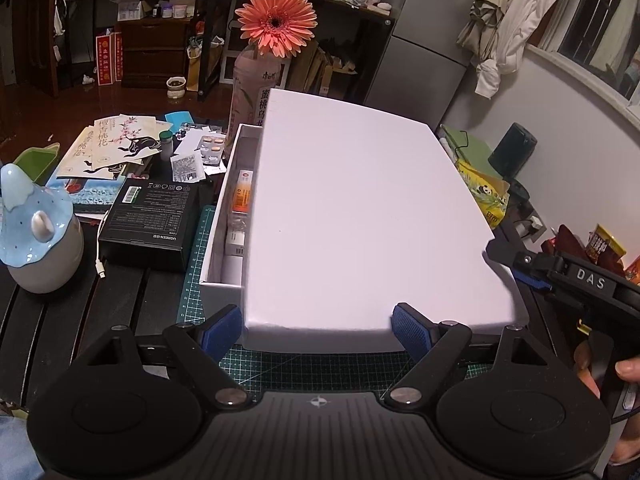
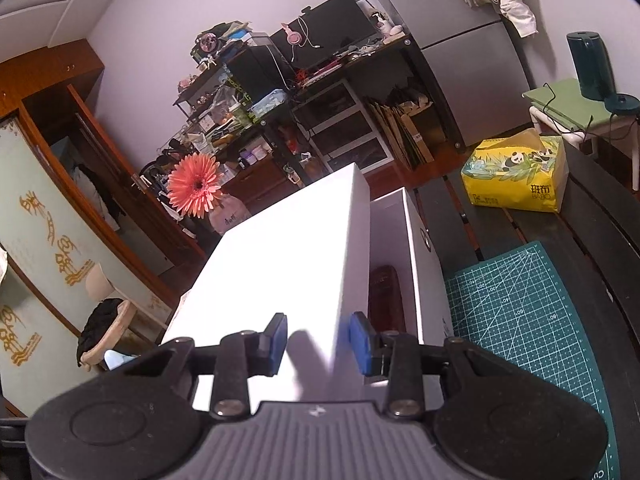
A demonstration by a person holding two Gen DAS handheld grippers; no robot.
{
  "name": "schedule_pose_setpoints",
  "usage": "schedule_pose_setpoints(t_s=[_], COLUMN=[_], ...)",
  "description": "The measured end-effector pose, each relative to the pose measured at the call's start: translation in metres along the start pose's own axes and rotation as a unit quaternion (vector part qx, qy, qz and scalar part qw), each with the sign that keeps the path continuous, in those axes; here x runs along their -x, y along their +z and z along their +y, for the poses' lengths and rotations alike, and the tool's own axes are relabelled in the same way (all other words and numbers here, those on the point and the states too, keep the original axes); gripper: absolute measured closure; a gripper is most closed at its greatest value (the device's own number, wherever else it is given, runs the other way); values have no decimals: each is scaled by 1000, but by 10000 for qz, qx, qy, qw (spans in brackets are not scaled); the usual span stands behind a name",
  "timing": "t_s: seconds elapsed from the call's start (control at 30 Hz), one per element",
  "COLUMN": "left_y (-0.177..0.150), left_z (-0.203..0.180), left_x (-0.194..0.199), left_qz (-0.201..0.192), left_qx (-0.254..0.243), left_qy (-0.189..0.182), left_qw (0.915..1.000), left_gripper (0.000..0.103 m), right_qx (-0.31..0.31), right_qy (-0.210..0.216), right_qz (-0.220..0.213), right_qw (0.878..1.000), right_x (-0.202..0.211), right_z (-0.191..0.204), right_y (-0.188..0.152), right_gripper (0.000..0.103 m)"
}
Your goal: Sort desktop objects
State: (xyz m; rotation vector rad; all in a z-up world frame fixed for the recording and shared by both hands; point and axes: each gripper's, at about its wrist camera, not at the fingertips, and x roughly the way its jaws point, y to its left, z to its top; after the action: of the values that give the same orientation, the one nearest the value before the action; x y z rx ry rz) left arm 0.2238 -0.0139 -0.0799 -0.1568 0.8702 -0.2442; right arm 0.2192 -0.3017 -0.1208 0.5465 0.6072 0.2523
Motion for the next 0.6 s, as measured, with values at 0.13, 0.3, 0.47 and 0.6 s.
schedule_pose_setpoints(t_s=[0.13,0.3,0.47,0.6], left_y=[-3,-8,-9,-7], left_z=[-6,-15,-17,-13], left_x=[1,1,2,4], left_qz=[13,17,119,4], left_qx=[-102,-297,-339,-377], left_qy=[61,191,220,385], left_qw=[9999,9994,9991,9985], left_gripper=[20,20,20,19], right_qx=[53,101,97,86], right_qy=[-4,-39,-70,-161], right_qz=[-34,-127,-201,-341], right_qw=[10000,9999,9997,9993], right_x=[-2,-6,-8,-6], right_z=[1,1,0,-1], right_y=[1,1,1,0], right_gripper=[69,69,69,69])
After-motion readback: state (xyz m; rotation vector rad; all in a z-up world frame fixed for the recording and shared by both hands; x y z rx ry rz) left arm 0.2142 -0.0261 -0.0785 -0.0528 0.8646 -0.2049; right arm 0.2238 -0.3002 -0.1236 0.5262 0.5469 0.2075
